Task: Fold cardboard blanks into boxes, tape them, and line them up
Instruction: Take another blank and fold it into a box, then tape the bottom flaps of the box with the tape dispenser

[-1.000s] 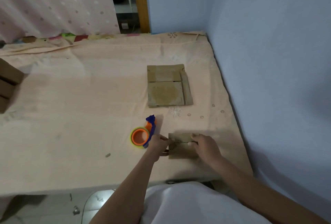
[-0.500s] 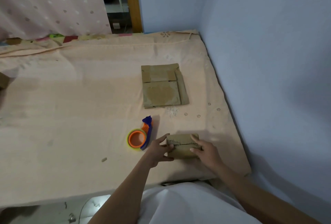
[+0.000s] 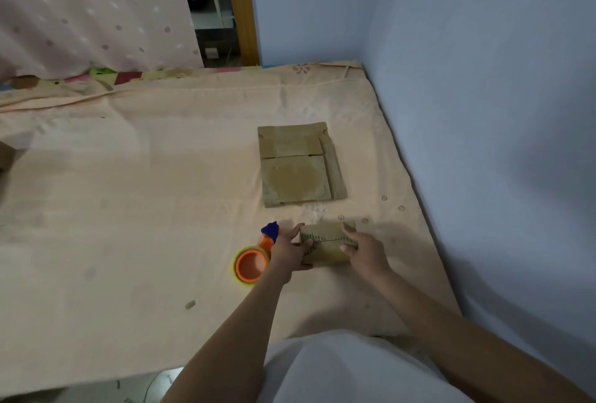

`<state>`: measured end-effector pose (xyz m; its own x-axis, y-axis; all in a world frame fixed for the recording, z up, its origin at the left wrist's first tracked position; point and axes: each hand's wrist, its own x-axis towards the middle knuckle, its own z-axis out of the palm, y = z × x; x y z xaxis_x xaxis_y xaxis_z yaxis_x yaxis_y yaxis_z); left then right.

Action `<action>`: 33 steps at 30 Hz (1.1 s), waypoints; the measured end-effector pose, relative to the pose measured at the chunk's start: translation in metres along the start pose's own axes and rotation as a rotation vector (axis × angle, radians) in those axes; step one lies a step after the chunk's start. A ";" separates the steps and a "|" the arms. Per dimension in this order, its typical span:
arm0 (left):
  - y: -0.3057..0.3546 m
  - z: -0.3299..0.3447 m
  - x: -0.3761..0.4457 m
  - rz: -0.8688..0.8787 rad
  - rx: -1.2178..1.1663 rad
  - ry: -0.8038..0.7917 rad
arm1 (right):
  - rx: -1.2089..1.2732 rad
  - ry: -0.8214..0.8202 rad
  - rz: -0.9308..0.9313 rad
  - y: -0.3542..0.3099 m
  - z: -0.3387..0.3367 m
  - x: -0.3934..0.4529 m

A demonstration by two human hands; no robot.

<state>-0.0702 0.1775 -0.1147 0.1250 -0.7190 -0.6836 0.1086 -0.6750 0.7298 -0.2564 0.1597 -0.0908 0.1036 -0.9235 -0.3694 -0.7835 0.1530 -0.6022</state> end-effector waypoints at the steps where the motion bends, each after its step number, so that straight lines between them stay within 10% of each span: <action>1: -0.001 0.001 0.002 -0.006 0.010 0.015 | -0.130 0.005 -0.021 -0.002 0.003 0.001; 11: 0.007 -0.004 0.008 0.008 0.114 -0.050 | -0.564 -0.145 -0.326 -0.005 0.028 0.009; 17: 0.000 -0.039 -0.009 0.250 0.777 0.369 | -0.632 -0.085 -0.351 0.003 0.040 0.015; 23: -0.026 -0.067 -0.021 0.074 1.088 0.283 | -0.593 -0.080 -0.367 0.002 0.038 0.012; 33: -0.023 -0.061 -0.020 0.125 0.896 0.284 | -0.421 -0.118 -0.333 -0.001 0.031 0.013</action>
<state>-0.0147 0.2169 -0.1174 0.3325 -0.8073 -0.4877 -0.7044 -0.5564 0.4408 -0.2355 0.1580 -0.1167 0.4366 -0.8486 -0.2988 -0.8718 -0.3169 -0.3736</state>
